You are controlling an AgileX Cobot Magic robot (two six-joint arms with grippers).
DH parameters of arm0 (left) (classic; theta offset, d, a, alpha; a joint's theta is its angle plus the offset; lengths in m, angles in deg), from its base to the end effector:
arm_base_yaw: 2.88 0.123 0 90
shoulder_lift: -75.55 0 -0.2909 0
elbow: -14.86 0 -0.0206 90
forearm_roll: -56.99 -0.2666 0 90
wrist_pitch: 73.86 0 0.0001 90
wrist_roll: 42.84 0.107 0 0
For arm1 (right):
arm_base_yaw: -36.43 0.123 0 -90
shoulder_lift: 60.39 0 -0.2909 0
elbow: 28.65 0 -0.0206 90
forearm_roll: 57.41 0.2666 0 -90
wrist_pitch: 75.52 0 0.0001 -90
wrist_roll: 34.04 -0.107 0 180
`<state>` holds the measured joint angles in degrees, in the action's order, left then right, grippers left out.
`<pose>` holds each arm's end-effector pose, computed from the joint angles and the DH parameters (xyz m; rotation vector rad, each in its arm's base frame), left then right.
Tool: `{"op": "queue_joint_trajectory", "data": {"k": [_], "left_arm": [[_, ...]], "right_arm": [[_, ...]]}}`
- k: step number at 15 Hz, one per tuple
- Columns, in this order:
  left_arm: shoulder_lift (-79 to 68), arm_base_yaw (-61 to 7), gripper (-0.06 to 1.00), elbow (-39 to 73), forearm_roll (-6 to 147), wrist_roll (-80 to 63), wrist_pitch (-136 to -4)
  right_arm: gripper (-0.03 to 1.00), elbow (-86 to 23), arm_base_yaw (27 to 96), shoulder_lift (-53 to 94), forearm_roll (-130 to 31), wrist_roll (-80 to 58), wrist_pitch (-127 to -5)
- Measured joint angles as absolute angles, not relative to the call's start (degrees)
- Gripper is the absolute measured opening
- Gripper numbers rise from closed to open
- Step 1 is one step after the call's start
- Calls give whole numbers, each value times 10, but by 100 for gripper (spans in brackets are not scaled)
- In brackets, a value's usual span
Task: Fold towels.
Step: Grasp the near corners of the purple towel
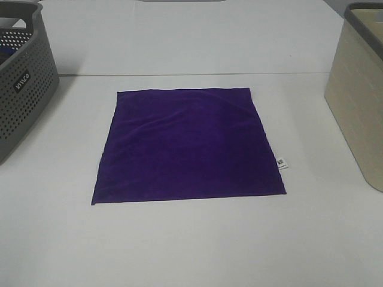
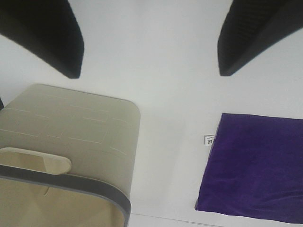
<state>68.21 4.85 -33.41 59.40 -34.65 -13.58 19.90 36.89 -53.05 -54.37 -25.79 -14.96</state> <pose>0.0164 -0.0017 0.2810 0.0102 2.0242 0.1258 0.0163 0.0051 0.2791 -0.1568 2.0253 -0.0223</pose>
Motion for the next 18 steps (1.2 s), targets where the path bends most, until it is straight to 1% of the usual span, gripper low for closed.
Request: {"op": "queue_joint_trajectory", "data": {"k": [4, 5, 8, 12, 15, 17, 18], "left_arm": [[682, 48, 99, -334, 593, -346, -136], [682, 18, 99, -334, 593, -346, -136], [682, -25, 99, -334, 593, -346, -136], [682, -29, 99, -334, 579, -346, -136], [682, -29, 99, -334, 577, -346, -136], [682, -28, 99, -334, 565, -356, -136], [682, -28, 99, -334, 565, -357, -136]], "right_arm": [[77, 199, 369, -531, -544, -258, -150], [77, 199, 369, -531, -544, -258, -150], [77, 199, 369, -531, -544, -258, -150], [78, 199, 369, -531, -544, -258, -150], [93, 199, 369, -531, -544, -258, -150], [98, 199, 369, -531, -544, -258, -150], [98, 199, 369, -531, -544, -258, -150]]}}
